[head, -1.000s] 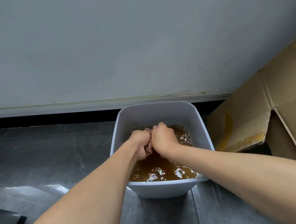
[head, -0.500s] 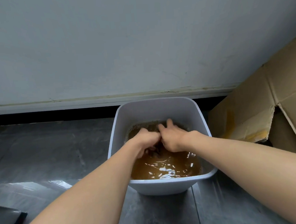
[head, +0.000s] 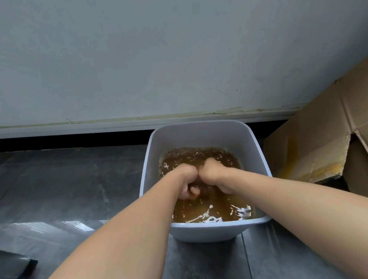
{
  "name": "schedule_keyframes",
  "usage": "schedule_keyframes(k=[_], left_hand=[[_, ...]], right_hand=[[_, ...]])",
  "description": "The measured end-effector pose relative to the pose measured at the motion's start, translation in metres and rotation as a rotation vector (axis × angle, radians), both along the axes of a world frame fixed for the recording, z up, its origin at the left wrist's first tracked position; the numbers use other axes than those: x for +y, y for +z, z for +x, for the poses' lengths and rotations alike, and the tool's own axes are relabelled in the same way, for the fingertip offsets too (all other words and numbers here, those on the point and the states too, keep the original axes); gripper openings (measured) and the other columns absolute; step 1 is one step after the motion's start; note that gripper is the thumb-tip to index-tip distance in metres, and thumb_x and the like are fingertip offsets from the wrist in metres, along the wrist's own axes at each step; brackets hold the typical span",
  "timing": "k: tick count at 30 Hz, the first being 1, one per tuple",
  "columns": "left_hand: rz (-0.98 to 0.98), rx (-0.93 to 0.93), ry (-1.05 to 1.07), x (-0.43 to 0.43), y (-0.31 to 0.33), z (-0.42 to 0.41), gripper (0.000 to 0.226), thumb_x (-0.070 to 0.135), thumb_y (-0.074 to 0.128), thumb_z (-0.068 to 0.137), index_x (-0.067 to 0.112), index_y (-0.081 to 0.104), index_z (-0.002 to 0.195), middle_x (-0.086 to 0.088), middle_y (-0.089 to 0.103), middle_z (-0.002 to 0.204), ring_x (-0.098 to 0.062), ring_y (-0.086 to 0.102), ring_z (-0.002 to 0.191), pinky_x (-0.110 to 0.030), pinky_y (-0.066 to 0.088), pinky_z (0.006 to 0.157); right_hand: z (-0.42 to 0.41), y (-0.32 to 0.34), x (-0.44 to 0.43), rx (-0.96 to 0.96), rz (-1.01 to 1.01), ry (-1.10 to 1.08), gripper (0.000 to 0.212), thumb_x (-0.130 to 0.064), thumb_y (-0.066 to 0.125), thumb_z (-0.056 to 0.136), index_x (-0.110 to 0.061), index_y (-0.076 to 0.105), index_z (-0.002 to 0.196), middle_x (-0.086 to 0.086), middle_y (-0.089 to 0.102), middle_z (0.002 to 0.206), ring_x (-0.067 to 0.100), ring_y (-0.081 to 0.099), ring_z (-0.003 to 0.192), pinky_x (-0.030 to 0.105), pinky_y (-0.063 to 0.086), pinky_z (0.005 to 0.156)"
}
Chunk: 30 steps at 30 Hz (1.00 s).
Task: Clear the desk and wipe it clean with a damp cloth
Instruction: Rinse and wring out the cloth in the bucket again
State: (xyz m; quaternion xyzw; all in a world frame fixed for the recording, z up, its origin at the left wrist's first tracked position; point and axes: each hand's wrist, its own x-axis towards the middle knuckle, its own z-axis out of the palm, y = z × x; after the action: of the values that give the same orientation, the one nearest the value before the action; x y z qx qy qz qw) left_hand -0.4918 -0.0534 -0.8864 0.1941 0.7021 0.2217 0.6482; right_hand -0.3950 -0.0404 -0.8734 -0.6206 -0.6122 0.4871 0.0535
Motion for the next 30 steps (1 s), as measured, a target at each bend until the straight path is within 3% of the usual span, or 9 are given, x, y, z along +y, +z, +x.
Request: schedule_keyframes(k=[3,8,15,20,22,25,27,28,30], left_hand=[[0.014,0.004,0.126,0.0,0.001,-0.004,0.036,0.016,0.034,0.102,0.001,0.052,0.075,-0.013,0.054,0.046,-0.016,0.046,0.028,-0.012,0.025,0.027],[0.099,-0.077,0.24,-0.005,0.01,0.003,0.038,0.03,0.043,0.103,0.016,0.047,0.069,0.002,0.036,0.039,-0.008,0.03,0.025,-0.008,0.021,0.031],[0.13,-0.239,0.003,-0.014,0.026,0.01,0.034,0.047,0.047,0.103,0.022,0.049,0.08,0.003,0.034,0.052,-0.003,0.025,0.034,-0.011,0.013,0.028],[0.142,-0.014,0.285,-0.01,0.018,-0.002,0.036,0.028,0.039,0.106,0.014,0.05,0.075,0.0,0.039,0.041,-0.008,0.032,0.028,-0.009,0.02,0.031],[0.149,0.084,0.331,-0.011,0.012,-0.002,0.028,0.023,0.042,0.104,0.012,0.051,0.079,-0.005,0.045,0.054,-0.013,0.039,0.041,-0.01,0.024,0.035],[0.206,0.288,0.176,-0.006,-0.001,0.004,0.016,0.018,0.049,0.097,0.006,0.057,0.104,-0.013,0.06,0.086,-0.023,0.053,0.062,-0.018,0.039,0.037],[0.25,0.541,-0.012,-0.002,-0.012,0.0,0.053,0.024,0.058,0.094,0.0,0.041,0.138,-0.021,0.059,0.122,-0.035,0.062,0.098,-0.036,0.058,0.073],[0.217,0.627,-0.098,-0.003,-0.012,-0.001,0.071,0.027,0.059,0.095,0.0,0.023,0.15,-0.025,0.047,0.14,-0.038,0.052,0.123,-0.039,0.05,0.099],[0.149,0.704,-0.251,-0.007,-0.006,0.0,0.087,0.029,0.054,0.1,0.001,-0.006,0.155,-0.028,0.015,0.159,-0.038,0.023,0.147,-0.04,0.025,0.118]], right_hand=[[-0.015,0.006,-0.008,0.08,0.012,-0.215,0.029,-0.028,0.045,0.1,-0.004,0.06,0.098,0.012,0.059,0.066,0.019,0.046,0.037,0.018,0.033,0.037],[-0.015,0.004,-0.01,0.082,0.229,-0.263,0.033,-0.035,0.047,0.096,-0.016,0.066,0.115,0.015,0.068,0.113,0.035,0.064,0.095,0.038,0.052,0.08],[0.005,0.007,0.006,-0.026,0.294,-0.301,0.029,-0.027,0.04,0.103,-0.009,0.062,0.099,0.021,0.067,0.11,0.037,0.063,0.092,0.039,0.052,0.077],[-0.008,0.013,-0.015,-0.009,0.203,-0.069,0.032,-0.037,0.042,0.101,-0.012,0.059,0.091,0.016,0.065,0.086,0.028,0.056,0.061,0.03,0.042,0.053],[-0.008,0.014,-0.014,-0.068,0.263,0.038,0.03,-0.037,0.043,0.101,-0.012,0.058,0.096,0.016,0.066,0.097,0.032,0.062,0.075,0.034,0.049,0.063],[0.0,0.011,-0.008,-0.234,0.305,0.195,0.037,-0.03,0.043,0.103,-0.007,0.041,0.132,0.02,0.054,0.127,0.037,0.059,0.107,0.041,0.047,0.084],[0.004,0.005,-0.005,-0.355,0.309,0.318,0.042,-0.023,0.047,0.103,-0.005,0.031,0.137,0.024,0.035,0.141,0.043,0.054,0.118,0.044,0.043,0.093],[0.006,0.002,-0.005,-0.4,0.306,0.361,0.043,-0.018,0.049,0.101,-0.004,0.029,0.137,0.025,0.028,0.145,0.045,0.053,0.119,0.045,0.043,0.095],[0.008,-0.003,-0.005,-0.464,0.26,0.446,0.059,-0.007,0.053,0.097,-0.007,0.021,0.146,0.025,0.017,0.154,0.048,0.05,0.125,0.045,0.043,0.101]])
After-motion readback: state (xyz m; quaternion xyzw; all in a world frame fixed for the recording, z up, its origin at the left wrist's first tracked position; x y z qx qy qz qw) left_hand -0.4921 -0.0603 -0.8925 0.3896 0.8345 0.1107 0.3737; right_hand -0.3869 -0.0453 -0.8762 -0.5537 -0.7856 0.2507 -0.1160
